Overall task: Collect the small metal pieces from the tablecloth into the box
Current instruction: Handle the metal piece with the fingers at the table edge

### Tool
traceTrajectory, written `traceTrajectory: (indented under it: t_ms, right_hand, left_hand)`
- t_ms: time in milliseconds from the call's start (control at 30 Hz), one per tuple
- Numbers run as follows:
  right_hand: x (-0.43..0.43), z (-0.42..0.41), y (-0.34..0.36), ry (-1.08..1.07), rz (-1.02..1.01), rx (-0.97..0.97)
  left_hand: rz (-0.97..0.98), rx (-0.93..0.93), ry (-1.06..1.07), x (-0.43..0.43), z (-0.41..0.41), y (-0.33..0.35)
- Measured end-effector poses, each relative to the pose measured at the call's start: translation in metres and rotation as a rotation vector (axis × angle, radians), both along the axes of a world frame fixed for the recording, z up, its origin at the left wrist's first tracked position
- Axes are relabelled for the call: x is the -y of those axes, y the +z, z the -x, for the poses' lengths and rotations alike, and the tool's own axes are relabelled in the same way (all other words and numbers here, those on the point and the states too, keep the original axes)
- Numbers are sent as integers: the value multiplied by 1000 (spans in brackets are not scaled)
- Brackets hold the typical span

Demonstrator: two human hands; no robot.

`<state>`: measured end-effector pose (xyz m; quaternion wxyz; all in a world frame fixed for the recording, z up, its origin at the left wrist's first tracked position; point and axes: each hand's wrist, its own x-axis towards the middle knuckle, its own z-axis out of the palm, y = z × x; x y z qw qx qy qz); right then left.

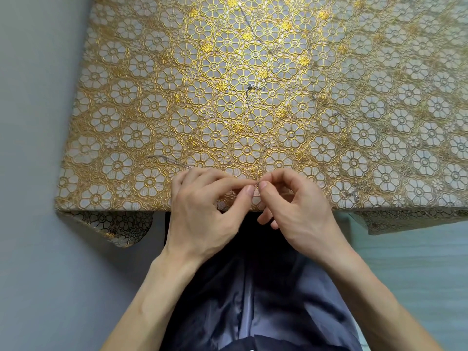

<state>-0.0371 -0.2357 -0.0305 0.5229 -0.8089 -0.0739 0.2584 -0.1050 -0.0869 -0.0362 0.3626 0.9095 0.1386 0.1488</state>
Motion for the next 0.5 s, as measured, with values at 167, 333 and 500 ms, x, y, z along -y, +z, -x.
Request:
traceTrajectory:
  t_ms: [167,333,500]
  right_hand:
    - [-3,0,4,62,18,93]
    - [-2,1,5,88,16,130]
    - [-1,2,7,112,5,144]
  left_hand:
    - [119,-69,26,-5,-5,12]
    - [186,-143,7,-10,-9,16]
    - [186,-184,-32,-11,-11,20]
